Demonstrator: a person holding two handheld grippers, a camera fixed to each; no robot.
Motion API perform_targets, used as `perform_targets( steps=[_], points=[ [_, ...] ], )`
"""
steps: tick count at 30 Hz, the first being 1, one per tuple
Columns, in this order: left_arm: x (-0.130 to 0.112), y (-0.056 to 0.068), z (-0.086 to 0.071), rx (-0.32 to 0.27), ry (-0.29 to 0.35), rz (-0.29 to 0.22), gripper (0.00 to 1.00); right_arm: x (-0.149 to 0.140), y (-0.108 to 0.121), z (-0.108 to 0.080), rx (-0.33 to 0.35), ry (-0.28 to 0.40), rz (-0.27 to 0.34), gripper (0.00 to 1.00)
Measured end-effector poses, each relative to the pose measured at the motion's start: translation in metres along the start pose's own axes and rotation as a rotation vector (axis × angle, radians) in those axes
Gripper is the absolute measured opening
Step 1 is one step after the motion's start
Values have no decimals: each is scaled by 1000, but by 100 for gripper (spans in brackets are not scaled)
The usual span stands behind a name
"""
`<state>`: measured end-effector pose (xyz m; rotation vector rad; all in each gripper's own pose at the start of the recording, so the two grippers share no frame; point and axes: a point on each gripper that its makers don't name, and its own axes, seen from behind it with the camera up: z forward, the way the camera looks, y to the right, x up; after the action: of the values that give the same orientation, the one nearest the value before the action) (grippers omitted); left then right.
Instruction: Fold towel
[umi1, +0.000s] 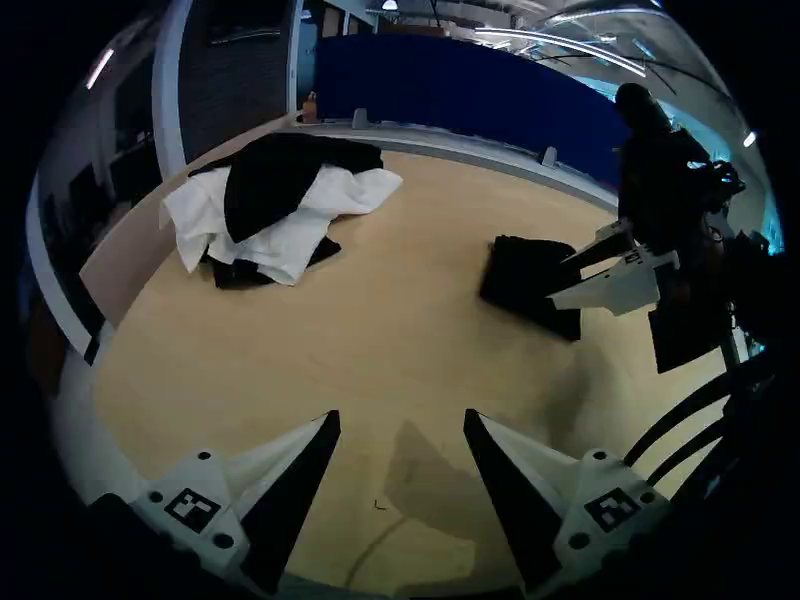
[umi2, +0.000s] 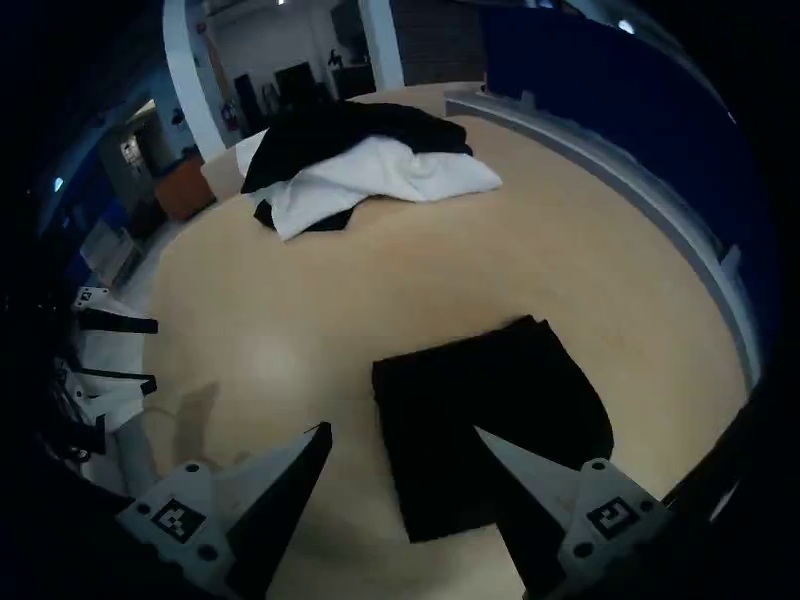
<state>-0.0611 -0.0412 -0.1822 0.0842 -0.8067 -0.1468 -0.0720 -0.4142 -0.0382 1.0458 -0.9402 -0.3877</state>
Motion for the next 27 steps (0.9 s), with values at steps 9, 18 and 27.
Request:
perform_targets(
  steps=[9, 18, 27],
  points=[
    [2, 5, 0, -12, 3, 4, 92, -43, 9, -22, -77, -9, 91, 100],
    [5, 9, -1, -21, 5, 17, 92, -62, 19, -20, -152, -28, 132, 100],
    [6, 8, -2, -20, 9, 13, 92, -85, 15, -7, -204, -71, 158, 90]
  ],
)
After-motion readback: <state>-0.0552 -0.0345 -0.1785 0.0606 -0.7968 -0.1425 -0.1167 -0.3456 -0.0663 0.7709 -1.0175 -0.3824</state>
